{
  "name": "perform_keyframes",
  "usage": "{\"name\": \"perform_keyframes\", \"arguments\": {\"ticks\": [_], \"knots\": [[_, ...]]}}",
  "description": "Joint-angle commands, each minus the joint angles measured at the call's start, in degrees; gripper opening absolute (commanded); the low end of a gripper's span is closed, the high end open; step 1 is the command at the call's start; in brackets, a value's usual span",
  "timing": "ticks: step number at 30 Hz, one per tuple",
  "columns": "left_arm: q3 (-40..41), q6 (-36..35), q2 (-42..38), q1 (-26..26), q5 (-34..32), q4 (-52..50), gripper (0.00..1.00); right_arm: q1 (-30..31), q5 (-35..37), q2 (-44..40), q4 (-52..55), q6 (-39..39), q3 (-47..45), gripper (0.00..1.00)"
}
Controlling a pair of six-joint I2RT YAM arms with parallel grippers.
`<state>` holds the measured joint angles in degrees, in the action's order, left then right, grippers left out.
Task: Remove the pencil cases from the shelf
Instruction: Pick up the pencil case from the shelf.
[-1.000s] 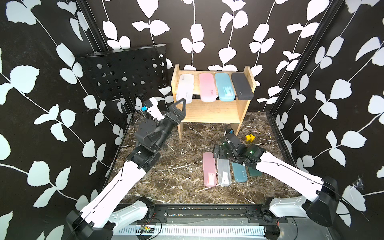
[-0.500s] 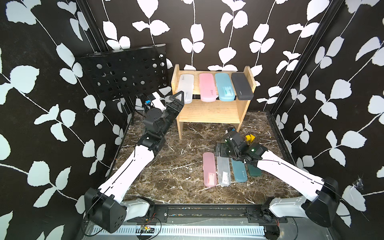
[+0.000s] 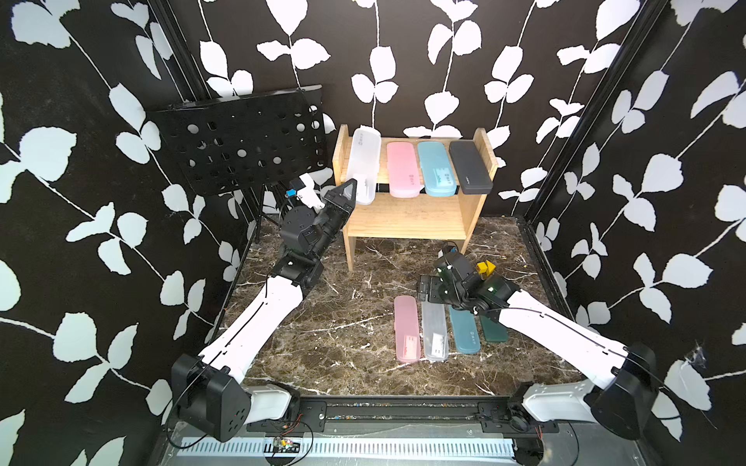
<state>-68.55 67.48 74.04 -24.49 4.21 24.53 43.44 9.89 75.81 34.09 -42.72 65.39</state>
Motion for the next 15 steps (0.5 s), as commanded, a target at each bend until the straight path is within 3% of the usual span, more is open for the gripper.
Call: {"name": "perform_keyframes", "arguments": {"ticks": [1,6,15], "knots": [[1.11,-2.61,-3.17,0.84,0.96,0.05,0.0,0.36,-0.24,-0.2,-1.42,1.52,3.77,1.0],[4.99,-11.28,-7.43,0.98,2.45,2.67,0.0,3.88,2.35,-1.32,-1.13,4.27,7.83,1.0],[23.11,-44.53,-29.19,0.85,6.15,0.58,0.0,13.42,2.45,-3.94,-10.47,5.12,14.2,0.99]]}}
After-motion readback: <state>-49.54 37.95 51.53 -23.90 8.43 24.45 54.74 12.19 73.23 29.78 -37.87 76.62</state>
